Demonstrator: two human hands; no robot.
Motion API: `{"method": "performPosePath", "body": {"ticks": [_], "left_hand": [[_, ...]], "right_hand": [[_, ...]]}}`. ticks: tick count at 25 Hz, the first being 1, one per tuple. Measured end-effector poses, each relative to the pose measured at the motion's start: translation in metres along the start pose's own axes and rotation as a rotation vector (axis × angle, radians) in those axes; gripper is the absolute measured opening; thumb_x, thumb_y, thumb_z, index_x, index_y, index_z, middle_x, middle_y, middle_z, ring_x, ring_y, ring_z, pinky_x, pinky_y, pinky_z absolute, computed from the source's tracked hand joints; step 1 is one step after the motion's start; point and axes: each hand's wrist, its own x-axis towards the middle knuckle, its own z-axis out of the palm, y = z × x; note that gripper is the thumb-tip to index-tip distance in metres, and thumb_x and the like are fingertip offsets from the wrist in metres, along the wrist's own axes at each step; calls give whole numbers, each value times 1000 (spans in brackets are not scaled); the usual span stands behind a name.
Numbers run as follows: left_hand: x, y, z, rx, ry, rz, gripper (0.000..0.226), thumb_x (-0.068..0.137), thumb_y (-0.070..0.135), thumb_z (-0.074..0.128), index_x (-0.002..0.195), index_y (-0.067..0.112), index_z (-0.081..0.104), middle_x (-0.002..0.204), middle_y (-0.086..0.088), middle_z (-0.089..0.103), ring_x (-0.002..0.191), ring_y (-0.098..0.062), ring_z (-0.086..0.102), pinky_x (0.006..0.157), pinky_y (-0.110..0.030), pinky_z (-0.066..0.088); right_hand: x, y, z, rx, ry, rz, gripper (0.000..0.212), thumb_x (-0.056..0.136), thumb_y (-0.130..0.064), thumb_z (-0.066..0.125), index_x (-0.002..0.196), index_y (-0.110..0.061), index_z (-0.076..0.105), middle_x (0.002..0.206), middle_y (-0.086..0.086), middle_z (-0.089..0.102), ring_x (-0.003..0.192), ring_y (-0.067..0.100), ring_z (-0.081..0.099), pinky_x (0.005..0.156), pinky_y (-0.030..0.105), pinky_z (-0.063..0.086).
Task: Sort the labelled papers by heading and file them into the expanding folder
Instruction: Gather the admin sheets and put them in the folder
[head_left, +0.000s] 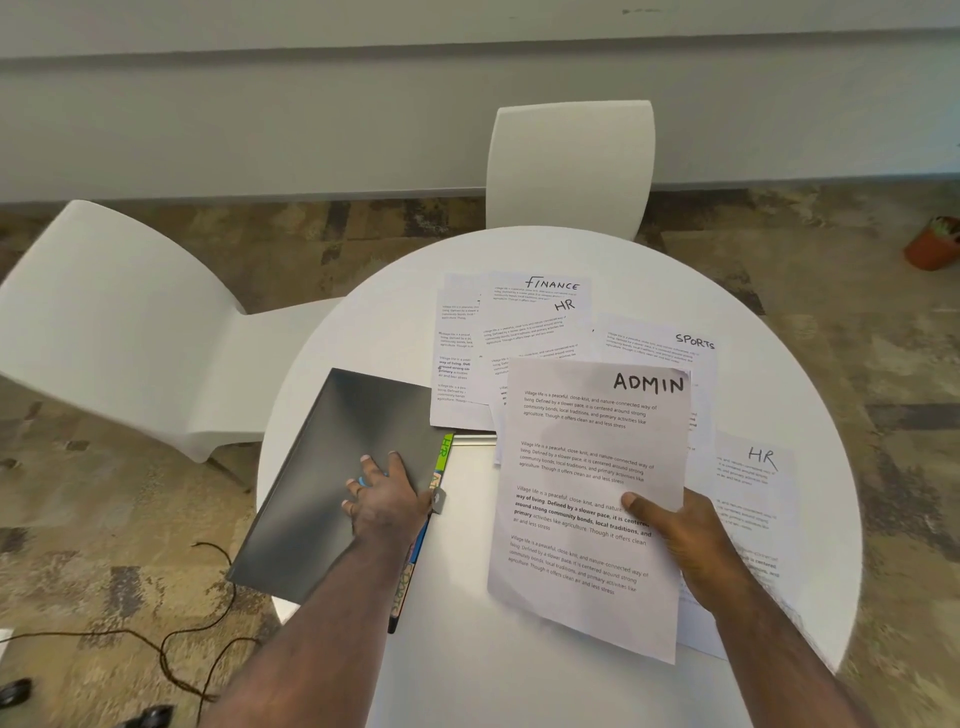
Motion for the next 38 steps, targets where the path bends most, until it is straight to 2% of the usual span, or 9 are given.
{"method": "performPosePath", "body": {"ticks": [9, 15, 22, 24, 26, 28, 31, 34, 38], "left_hand": [[2, 5, -3, 11, 2, 19, 85, 87, 64, 48, 151, 17, 19, 159, -28, 16, 136, -53, 31, 112, -56, 29], [2, 6, -5, 3, 20, -1, 86, 82, 60, 55, 148, 16, 21, 156, -28, 23, 129, -49, 41, 106, -52, 35], [6, 27, -11, -23, -94, -52, 108, 75, 42, 66, 154, 19, -4, 154, -41, 12, 134, -57, 33, 106, -53, 39], [7, 34, -11, -2, -130, -29, 112, 74, 37, 69, 154, 20, -6, 150, -44, 19, 138, -58, 26, 105, -55, 39], [6, 39, -10, 43, -147, 20, 113, 73, 32, 72, 155, 16, -4, 141, -37, 43, 139, -55, 28, 103, -55, 42], [4, 40, -11, 95, -112, 78, 106, 75, 25, 73, 153, 10, 3, 126, -26, 61, 130, -48, 44, 95, -50, 50], [-2, 32, -17, 169, 55, 160, 80, 82, 13, 61, 149, 6, 18, 106, -14, 70, 98, -31, 68, 72, -37, 52], [-19, 21, -37, 159, 208, 184, 60, 89, 8, 51, 144, 9, 28, 98, -7, 68, 82, -21, 70, 59, -30, 48], [-43, 4, -69, 23, 293, 287, 46, 94, 2, 40, 137, 16, 36, 108, -8, 61, 79, -31, 69, 62, -37, 52]], "right_hand": [[5, 7, 1, -5, 0, 16, 30, 83, -10, 74, 112, -14, 70, 99, 0, 79, 91, 21, 75, 83, 39, 57], [6, 8, 2, -16, 1, 23, 31, 82, -12, 76, 112, -15, 71, 101, 0, 78, 92, 21, 75, 88, 43, 56], [4, 2, 1, -20, 5, 5, 34, 83, -10, 75, 116, -12, 69, 100, 0, 78, 93, 21, 75, 86, 40, 57], [2, 1, 2, -17, 4, -3, 35, 83, -9, 75, 117, -12, 69, 101, 1, 78, 94, 20, 74, 84, 37, 57], [1, 0, 4, -16, 7, -8, 35, 84, -8, 74, 118, -11, 68, 103, 2, 78, 96, 21, 74, 85, 37, 56], [1, 0, 5, 4, 6, -4, 35, 84, -6, 73, 119, -9, 68, 104, 3, 78, 97, 23, 74, 85, 37, 56], [-1, -2, 8, 22, -3, -1, 34, 84, -6, 73, 118, -9, 68, 104, 5, 78, 96, 24, 74, 83, 37, 57], [-1, -4, 11, 17, -14, 2, 34, 84, -7, 73, 118, -9, 68, 106, 7, 77, 98, 27, 73, 90, 44, 56], [0, -8, 19, 47, -31, 18, 31, 84, -6, 73, 114, -9, 70, 102, 6, 78, 95, 26, 74, 85, 41, 57]]}}
